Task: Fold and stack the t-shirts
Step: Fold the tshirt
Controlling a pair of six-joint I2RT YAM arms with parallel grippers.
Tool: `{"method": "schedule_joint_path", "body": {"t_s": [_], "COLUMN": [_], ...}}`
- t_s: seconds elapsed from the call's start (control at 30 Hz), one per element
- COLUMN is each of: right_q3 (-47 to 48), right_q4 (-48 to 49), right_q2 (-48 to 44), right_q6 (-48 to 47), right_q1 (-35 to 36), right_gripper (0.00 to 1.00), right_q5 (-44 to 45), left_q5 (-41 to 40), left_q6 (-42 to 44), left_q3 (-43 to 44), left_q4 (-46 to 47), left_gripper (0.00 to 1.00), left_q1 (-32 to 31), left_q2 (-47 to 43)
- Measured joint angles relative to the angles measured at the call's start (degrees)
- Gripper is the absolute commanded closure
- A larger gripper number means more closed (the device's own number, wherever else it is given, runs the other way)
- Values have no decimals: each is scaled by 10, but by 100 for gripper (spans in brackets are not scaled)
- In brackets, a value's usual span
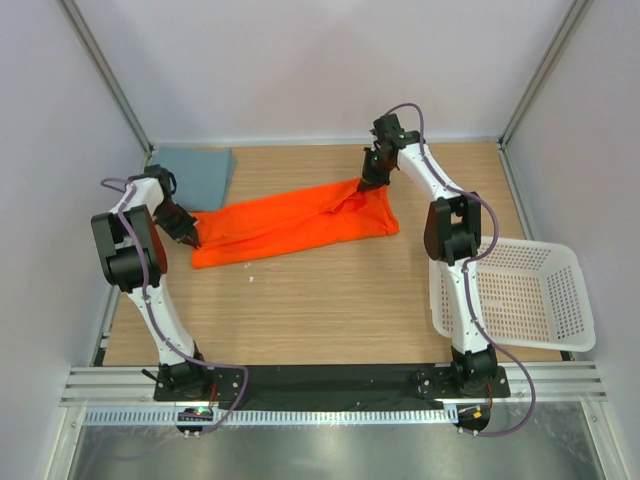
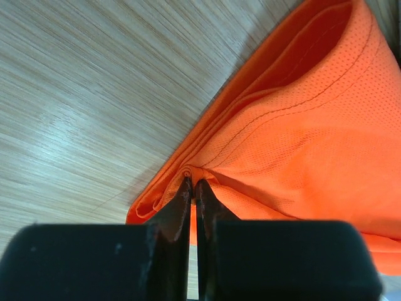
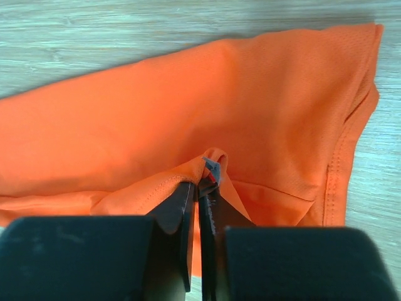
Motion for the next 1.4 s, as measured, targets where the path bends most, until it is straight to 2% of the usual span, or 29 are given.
{"method": "schedule_joint_path", "body": {"t_s": [0.07,0.2,0.23,0.3,0.5,0.6,0.73,0.8,1.0,1.1,1.4], "right_q3": [0,10,16,28,39,9,-49,-62,-83,-108,-179], "right_q4": [-1,-4,-8,-17,-55,-65,-71,-70,-64,-64,-61], "right_q2": [1,7,11,16,11,-16,-71,-88,-96,-96,-96], "right_q6": [2,5,5,5,-5,-9,-13,-14,-13,-13,-13], "right_q1": [-3,-12,-16,-22,-35,-33,-14,1,56,74,71], "right_gripper": [80,63,56,50,48,47,46,46,46,47,46], "right_q5": [0,0,0,2,21,26,28,28,29,33,79], "left_q5": [0,3,4,5,9,4,-17,-23,-31,-61,-131], "left_q6": [0,1,2,5,23,40,69,85,116,132,157], "left_q3": [1,5,8,16,48,51,55,57,54,47,37], "left_q4": [0,1,1,2,2,5,5,5,-5,-5,-11], "left_gripper": [96,84,81,75,69,68,68,72,75,76,76], "left_q1": [0,0,0,0,-3,-15,-55,-85,-155,-177,-212], "left_q2": [0,0,0,-3,-40,-76,-107,-108,-81,-50,24]}}
